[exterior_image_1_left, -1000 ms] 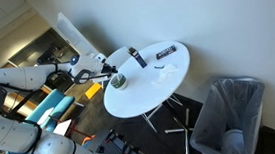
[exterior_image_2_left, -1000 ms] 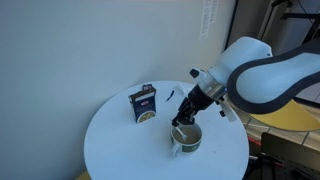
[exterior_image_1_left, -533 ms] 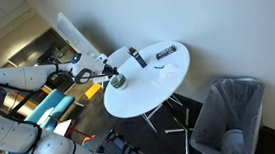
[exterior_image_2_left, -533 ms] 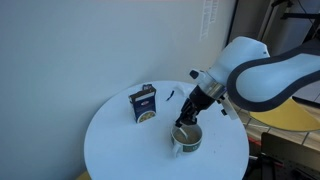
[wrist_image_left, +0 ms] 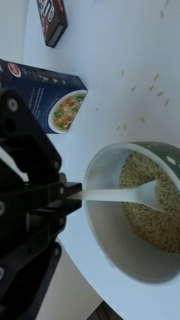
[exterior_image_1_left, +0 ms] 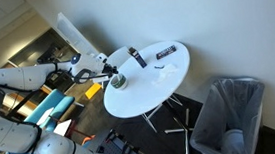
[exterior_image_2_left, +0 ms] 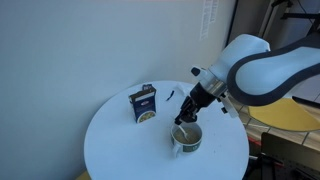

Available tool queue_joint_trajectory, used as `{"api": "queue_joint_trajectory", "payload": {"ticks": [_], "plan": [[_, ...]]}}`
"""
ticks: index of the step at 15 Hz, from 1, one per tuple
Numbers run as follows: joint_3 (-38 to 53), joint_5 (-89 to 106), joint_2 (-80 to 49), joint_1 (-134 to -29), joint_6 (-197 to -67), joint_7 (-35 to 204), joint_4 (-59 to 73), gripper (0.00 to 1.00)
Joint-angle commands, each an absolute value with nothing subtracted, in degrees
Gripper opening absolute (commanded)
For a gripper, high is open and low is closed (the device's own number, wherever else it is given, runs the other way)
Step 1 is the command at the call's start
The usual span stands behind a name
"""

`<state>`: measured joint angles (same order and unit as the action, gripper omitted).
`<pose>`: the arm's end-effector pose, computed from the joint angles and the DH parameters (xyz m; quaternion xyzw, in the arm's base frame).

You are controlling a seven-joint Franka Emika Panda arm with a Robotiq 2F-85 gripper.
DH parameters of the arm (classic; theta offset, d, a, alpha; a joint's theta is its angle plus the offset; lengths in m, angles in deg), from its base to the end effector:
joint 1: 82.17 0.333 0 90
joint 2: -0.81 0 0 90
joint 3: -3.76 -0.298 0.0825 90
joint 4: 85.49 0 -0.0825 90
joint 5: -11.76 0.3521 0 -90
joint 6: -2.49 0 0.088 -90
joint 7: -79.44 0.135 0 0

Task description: Pour the contents in the clear cup into the white and green mug

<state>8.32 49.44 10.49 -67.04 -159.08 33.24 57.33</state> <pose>0.4769 0.0636 0.3764 -0.9361 -0.1955 -0.2744 0.1013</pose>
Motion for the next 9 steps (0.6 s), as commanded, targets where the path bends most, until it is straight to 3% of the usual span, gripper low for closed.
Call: {"api": "queue_joint_trajectory", "payload": {"ticks": [1, 9], "plan": [[9.4, 53.4, 11.2, -65.8, -156.6, 28.8, 56.7, 0.03], [7.0, 46.5, 12.2, -70.8, -147.5, 34.7, 56.3, 0.03]]}}
